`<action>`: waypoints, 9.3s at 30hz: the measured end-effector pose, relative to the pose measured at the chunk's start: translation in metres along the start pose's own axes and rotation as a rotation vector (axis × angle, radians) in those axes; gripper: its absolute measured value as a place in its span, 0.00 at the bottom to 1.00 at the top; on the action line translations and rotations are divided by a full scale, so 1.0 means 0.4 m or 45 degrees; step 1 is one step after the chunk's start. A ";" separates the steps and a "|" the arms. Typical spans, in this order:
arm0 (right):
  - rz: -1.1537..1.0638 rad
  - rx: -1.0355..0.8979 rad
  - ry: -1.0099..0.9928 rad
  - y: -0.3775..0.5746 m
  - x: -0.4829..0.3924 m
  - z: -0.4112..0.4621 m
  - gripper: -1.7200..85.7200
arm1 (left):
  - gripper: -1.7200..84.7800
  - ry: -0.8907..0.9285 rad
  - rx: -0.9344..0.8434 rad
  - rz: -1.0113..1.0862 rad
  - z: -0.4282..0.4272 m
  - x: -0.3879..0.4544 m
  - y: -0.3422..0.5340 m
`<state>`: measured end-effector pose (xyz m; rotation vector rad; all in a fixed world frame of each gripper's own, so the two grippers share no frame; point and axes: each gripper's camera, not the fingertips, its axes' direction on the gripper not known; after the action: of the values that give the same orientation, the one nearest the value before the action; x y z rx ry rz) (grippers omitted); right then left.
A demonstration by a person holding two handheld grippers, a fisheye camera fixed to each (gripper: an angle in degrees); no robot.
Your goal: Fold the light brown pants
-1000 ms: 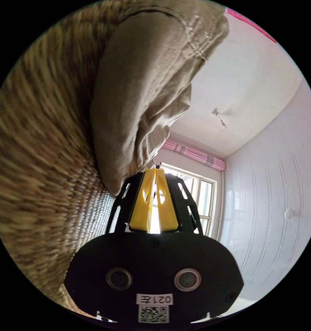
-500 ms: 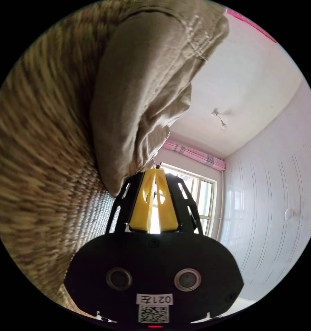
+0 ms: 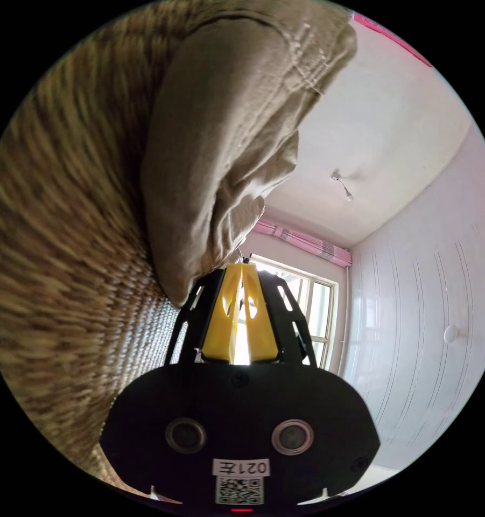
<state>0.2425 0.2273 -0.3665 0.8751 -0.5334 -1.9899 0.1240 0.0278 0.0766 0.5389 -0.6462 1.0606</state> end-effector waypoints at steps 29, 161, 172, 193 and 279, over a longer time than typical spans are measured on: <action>-0.034 0.002 0.013 -0.017 -0.015 -0.055 0.01 | 0.01 0.000 -0.003 0.012 -0.004 0.042 -0.093; -2.008 -0.616 1.205 1.298 -0.200 1.693 0.01 | 0.15 -0.463 0.804 0.581 -0.541 0.328 0.249; -1.707 -0.538 1.154 1.195 -0.178 1.285 0.01 | 0.15 -0.749 0.843 0.441 -0.433 0.499 0.078; -1.382 -0.330 0.980 0.895 -0.127 0.924 0.01 | 0.02 -1.195 0.303 2.069 0.695 0.972 0.853; -1.858 -0.529 1.049 0.791 -0.461 1.283 0.03 | 0.02 -0.883 0.611 1.721 -0.289 0.580 0.533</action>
<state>0.0993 0.2354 0.2473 1.9205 1.3026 -2.3712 0.0335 0.3333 0.1813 0.9265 -1.4694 2.3718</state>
